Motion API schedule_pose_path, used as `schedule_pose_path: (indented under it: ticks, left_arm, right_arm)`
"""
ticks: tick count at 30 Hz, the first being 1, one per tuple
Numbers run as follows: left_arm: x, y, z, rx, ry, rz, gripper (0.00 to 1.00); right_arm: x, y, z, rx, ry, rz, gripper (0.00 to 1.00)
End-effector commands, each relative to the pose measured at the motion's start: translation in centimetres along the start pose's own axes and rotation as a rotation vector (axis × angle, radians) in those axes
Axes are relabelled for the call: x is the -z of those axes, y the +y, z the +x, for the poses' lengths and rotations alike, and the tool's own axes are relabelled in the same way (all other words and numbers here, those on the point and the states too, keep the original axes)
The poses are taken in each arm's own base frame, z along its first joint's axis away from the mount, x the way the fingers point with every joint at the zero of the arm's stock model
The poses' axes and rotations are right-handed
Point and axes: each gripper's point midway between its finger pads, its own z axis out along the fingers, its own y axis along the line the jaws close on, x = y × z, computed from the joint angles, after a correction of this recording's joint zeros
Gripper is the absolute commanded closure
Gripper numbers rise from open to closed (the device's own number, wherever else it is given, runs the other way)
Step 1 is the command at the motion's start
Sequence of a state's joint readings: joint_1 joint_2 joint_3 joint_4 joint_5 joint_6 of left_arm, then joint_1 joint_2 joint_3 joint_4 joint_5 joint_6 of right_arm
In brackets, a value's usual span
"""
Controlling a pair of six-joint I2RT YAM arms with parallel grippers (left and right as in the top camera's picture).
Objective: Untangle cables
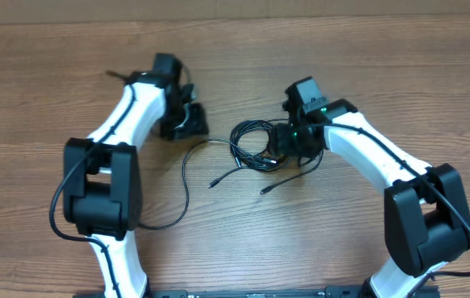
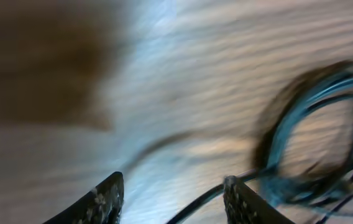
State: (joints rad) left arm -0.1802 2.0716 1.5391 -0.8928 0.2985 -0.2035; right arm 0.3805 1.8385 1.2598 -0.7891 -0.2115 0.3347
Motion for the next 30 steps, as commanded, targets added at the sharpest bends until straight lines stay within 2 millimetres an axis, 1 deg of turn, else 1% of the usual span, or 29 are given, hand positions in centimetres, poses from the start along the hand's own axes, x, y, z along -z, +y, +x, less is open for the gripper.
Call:
schedule_pose_path:
  ticks: [1, 3, 5, 8, 11, 13, 14, 15, 16, 18, 20, 23, 26, 28, 29, 30]
  left_arm:
    - [-0.3, -2.3, -1.6, -0.057, -0.07, -0.048, 0.5]
    - [-0.9, -3.5, -1.7, -0.068, -0.086, -0.067, 0.54]
    - [-1.7, -4.1, -1.6, -0.094, -0.098, -0.118, 0.54]
    - [-3.1, -5.2, -1.2, -0.141, -0.101, -0.156, 0.53]
    - [-4.5, -5.4, -0.6, -0.177, -0.094, -0.22, 0.53]
    - [-5.4, -5.6, -0.1, -0.189, -0.076, -0.229, 0.53]
    - [-5.7, -5.6, 0.1, -0.19, -0.065, -0.232, 0.54]
    - [-6.0, -5.5, 0.4, -0.19, -0.054, -0.236, 0.58]
    - [-6.4, -5.2, 0.7, -0.188, -0.035, -0.244, 0.66]
    - [-6.4, -4.7, 1.1, -0.18, -0.015, -0.253, 0.76]
    - [-6.2, -4.1, 1.4, -0.168, 0.003, -0.261, 0.83]
    - [-5.9, -3.3, 2.2, -0.139, 0.053, -0.252, 0.87]
    - [-5.7, -3.0, 3.5, -0.114, 0.124, -0.196, 0.95]
    - [-5.5, -2.9, 4.1, -0.096, 0.164, -0.151, 0.96]
    - [-5.3, -2.9, 4.2, -0.092, 0.174, -0.13, 0.96]
    - [-5.2, -2.9, 4.2, -0.092, 0.185, -0.103, 0.96]
  right_arm:
    - [1.0, 0.1, -1.0, -0.003, -0.009, -0.039, 0.37]
    - [1.0, -0.9, -0.8, -0.023, 0.002, -0.019, 0.36]
    - [1.0, -1.8, -0.5, -0.044, 0.015, -0.001, 0.34]
    - [0.9, -2.5, 0.0, -0.061, 0.034, 0.009, 0.33]
    - [0.9, -2.6, 0.3, -0.065, 0.046, 0.013, 0.31]
    - [0.9, -2.6, 0.4, -0.065, 0.049, 0.014, 0.3]
    - [0.9, -2.5, 0.4, -0.063, 0.05, 0.014, 0.3]
    - [0.9, -2.5, 0.4, -0.062, 0.051, 0.013, 0.3]
    - [0.9, -2.3, 0.5, -0.062, 0.054, 0.006, 0.3]
    - [0.8, -2.0, 0.6, -0.059, 0.06, -0.009, 0.3]
    - [0.8, -1.5, 0.8, -0.057, 0.07, -0.031, 0.3]
    - [0.8, -0.5, 1.3, -0.052, 0.09, -0.075, 0.3]
    - [0.9, 1.1, 1.8, -0.041, 0.117, -0.145, 0.28]
    - [0.9, 2.3, 2.0, -0.025, 0.123, -0.193, 0.28]
    - [1.0, 2.9, 1.9, -0.018, 0.119, -0.213, 0.32]
    - [0.9, 3.4, 1.9, -0.021, 0.118, -0.227, 0.42]
